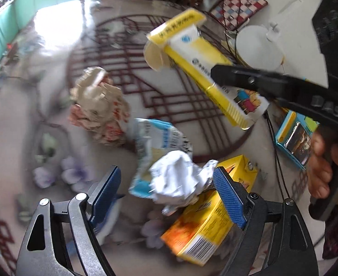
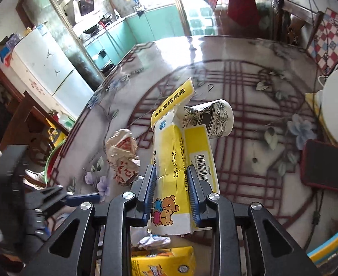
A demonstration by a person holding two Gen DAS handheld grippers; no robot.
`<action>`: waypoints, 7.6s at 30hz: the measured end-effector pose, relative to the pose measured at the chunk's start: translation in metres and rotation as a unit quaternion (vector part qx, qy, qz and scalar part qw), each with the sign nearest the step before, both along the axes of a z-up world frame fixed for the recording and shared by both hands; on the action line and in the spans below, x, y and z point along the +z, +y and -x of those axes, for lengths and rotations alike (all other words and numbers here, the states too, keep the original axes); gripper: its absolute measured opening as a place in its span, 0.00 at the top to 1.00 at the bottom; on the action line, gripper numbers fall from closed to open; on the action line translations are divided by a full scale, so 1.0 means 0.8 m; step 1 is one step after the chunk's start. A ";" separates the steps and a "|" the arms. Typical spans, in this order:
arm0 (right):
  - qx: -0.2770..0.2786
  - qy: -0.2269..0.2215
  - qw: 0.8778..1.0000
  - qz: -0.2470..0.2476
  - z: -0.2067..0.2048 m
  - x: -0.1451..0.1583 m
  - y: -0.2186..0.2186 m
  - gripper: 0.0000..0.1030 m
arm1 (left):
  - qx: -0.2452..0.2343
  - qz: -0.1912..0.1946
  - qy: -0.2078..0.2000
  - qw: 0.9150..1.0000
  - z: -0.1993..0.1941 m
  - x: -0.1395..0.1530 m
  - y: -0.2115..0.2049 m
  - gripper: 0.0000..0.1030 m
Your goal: Collect trash
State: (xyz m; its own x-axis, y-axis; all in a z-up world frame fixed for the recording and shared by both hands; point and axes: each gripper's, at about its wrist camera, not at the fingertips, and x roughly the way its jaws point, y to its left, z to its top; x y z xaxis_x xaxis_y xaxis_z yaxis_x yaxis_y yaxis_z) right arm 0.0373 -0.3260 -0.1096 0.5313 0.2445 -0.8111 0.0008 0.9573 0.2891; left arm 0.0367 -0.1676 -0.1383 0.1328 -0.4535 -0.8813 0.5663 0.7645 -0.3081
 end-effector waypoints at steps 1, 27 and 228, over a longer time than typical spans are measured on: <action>-0.004 0.000 1.000 -0.002 0.003 0.002 -0.003 0.76 | -0.004 -0.001 0.007 1.000 0.000 -0.004 -0.006 0.48; 0.031 0.064 0.997 0.001 -0.002 -0.038 0.038 0.52 | 0.110 0.030 -0.013 0.993 -0.005 0.040 0.117 0.67; -0.289 0.158 0.938 -0.106 0.118 -0.103 0.071 0.42 | -0.007 -0.017 -0.043 0.999 -0.046 0.014 0.105 0.30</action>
State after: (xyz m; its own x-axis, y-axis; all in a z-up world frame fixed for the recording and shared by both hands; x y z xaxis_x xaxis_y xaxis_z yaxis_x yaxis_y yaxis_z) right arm -0.0569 -0.2688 -0.1922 0.3661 0.1622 -0.9163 0.6202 0.6915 0.3702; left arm 0.0736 -0.0833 -0.1274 0.2021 -0.4264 -0.8817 0.6009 0.7649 -0.2321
